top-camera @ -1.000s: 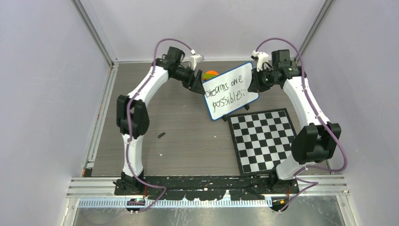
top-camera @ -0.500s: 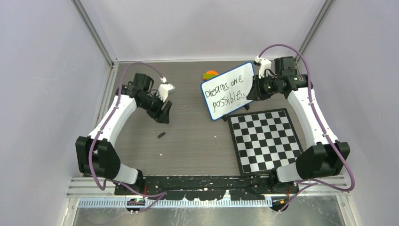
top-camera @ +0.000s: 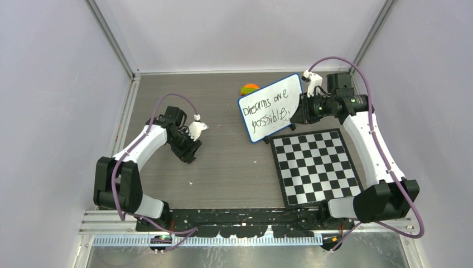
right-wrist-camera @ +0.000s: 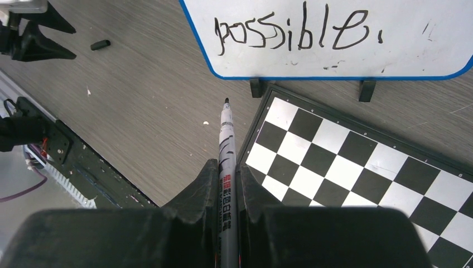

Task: Write a sentence on the whiteboard
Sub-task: Close the whiteboard marker.

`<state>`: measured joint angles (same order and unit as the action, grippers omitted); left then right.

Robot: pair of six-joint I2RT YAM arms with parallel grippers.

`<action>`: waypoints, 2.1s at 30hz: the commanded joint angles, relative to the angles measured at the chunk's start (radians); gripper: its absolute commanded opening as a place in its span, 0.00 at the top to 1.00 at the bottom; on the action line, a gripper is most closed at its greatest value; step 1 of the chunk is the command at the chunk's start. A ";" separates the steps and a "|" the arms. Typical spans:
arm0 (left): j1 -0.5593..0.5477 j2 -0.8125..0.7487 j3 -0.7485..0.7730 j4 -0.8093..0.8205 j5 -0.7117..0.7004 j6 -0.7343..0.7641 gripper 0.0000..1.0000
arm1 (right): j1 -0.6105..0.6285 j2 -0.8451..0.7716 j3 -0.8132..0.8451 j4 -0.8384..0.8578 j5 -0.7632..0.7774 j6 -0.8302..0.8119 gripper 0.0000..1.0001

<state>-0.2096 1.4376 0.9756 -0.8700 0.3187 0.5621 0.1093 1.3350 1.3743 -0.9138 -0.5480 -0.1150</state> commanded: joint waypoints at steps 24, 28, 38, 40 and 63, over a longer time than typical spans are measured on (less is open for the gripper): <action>-0.163 0.047 -0.014 0.098 -0.100 0.014 0.99 | 0.049 -0.030 -0.014 0.086 -0.145 0.113 1.00; -0.216 -0.063 0.091 0.023 0.052 -0.005 1.00 | 0.090 -0.028 -0.026 0.096 -0.195 0.160 1.00; -0.447 -0.106 0.409 -0.183 0.003 0.041 1.00 | 0.205 -0.044 -0.087 0.177 -0.364 0.299 1.00; -0.474 -0.097 0.464 -0.204 0.002 0.042 1.00 | 0.221 -0.052 -0.102 0.203 -0.398 0.330 1.00; -0.601 -0.029 0.594 -0.259 0.061 0.078 1.00 | 0.330 -0.070 -0.118 0.218 -0.431 0.369 1.00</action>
<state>-0.7952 1.4296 1.5295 -1.1198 0.3420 0.6266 0.4236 1.2850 1.2465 -0.6975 -0.9695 0.2672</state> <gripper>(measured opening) 0.188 0.163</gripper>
